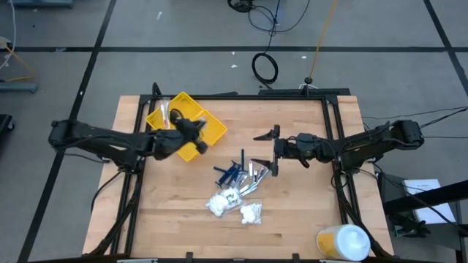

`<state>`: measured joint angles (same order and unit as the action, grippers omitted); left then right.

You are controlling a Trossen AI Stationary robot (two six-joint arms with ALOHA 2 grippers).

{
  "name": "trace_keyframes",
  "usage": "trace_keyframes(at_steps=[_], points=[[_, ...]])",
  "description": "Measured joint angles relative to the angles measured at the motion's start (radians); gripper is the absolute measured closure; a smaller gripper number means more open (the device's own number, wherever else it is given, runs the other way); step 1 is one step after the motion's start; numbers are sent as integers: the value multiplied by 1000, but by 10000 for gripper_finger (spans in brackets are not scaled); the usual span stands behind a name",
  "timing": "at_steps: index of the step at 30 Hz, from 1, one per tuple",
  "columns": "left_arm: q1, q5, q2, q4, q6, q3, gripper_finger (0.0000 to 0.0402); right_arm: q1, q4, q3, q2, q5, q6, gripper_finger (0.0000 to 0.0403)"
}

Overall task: Pick & Place Travel size toiletries
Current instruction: Put the blue toothbrush into the middle left yellow bin

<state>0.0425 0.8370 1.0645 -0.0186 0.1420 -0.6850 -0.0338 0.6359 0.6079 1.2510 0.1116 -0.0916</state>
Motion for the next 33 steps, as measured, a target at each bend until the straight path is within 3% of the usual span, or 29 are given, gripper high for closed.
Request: trace_keyframes(at_steps=[6,12,22,33], points=[[-89,164,-253,229,269,123,396,0,-2,0,0,-1,-1,50],[-229,169,-425,444,503,198,397,0,2,0,0,-2,-2,50],[-365,80,-457,525,665,302,396,0,1,0,0,-3,0,50],[-421,-15,-457,525,724,342,352,0,1,0,0,-3,1,50]])
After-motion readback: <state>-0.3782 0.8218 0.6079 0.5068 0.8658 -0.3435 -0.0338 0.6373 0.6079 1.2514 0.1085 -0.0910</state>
